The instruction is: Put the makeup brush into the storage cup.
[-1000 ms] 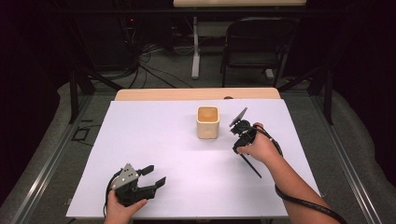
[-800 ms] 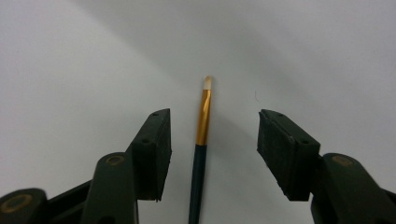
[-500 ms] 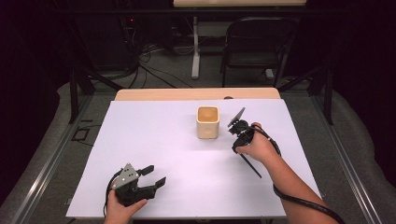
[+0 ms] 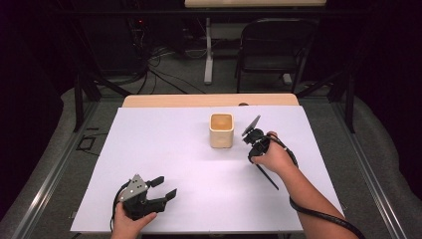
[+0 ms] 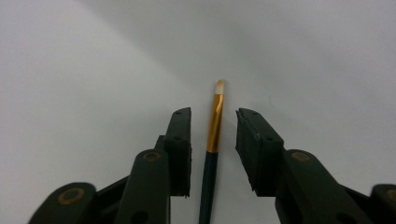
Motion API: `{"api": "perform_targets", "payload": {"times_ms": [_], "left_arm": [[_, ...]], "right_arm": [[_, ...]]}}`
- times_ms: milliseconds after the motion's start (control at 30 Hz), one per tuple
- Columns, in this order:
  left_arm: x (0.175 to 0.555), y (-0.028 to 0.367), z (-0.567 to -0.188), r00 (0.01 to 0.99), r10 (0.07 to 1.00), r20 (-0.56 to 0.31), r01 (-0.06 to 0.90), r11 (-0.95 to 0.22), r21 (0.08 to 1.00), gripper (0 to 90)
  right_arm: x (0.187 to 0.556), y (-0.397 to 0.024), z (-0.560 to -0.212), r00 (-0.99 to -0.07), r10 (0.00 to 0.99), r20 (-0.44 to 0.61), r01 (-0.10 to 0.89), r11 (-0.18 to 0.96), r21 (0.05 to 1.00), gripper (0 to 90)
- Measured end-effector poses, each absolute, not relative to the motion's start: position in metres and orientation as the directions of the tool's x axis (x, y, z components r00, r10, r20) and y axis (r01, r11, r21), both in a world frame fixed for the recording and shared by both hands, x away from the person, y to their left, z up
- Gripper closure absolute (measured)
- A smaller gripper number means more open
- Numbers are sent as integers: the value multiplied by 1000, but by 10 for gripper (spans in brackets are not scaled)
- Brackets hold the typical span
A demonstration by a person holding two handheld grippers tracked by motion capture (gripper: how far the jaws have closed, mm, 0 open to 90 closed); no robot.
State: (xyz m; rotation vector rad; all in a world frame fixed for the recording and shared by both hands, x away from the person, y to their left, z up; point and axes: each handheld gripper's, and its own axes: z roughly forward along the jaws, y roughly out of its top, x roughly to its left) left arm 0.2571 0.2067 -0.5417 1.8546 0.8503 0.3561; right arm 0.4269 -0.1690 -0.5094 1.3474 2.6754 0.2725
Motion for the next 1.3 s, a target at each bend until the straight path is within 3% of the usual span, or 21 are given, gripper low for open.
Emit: {"api": "perform_targets", "payload": {"times_ms": [333, 1033, 1167, 1300], "left_arm": [[257, 207, -542, 705, 696, -133, 394, -229, 890, 328], [257, 207, -542, 705, 697, -133, 395, -229, 890, 328], [257, 208, -542, 705, 697, -132, 393, -228, 891, 328], [257, 208, -542, 705, 697, -132, 392, -228, 891, 328]], "right_arm": [[428, -166, -516, -602, 797, -51, 773, 598, 211, 744], [431, -167, -521, -591, 805, -54, 795, 593, 131, 783], [431, -167, -525, -584, 811, -32, 799, 581, 156, 807], [432, -166, -521, -591, 805, -48, 800, 593, 94, 811]]}}
